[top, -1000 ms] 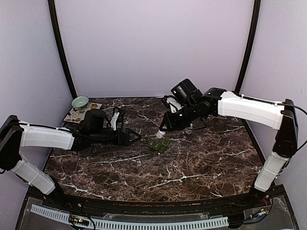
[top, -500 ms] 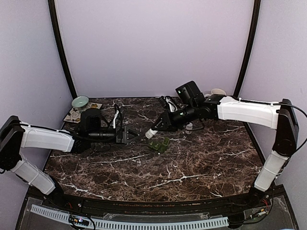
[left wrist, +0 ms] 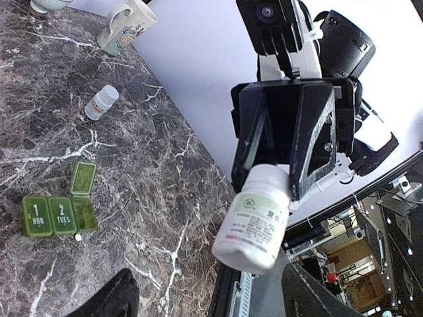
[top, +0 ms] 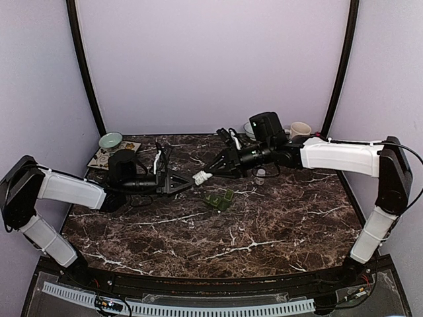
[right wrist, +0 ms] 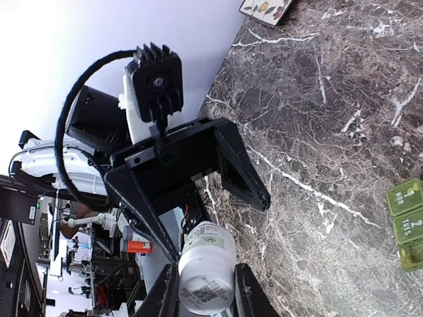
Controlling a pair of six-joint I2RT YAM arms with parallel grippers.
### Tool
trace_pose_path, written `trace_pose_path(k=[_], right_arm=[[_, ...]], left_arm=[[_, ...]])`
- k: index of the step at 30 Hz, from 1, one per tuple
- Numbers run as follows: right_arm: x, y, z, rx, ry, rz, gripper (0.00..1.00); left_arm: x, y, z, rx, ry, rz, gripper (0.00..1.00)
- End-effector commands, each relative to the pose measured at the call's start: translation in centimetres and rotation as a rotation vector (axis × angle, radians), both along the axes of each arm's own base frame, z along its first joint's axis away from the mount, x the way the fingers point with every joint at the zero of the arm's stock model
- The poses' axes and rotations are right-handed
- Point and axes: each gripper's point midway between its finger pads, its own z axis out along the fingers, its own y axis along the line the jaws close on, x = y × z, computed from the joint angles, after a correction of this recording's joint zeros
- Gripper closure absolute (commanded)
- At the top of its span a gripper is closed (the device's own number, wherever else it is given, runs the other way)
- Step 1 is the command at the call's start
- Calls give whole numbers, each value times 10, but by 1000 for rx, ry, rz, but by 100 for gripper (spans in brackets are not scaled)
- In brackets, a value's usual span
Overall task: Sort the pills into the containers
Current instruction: Pass from the right arm to the left
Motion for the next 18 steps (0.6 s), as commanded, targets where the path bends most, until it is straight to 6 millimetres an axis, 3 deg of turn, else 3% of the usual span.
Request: trace_pose_path(k=[1, 18], right_arm=[[0, 4, 16, 92, -33, 29, 100], [4, 13, 6, 118, 63, 45, 100]], left_arm=[[4, 5, 16, -81, -19, -12, 24], [-3, 2, 27, -151, -10, -74, 26]])
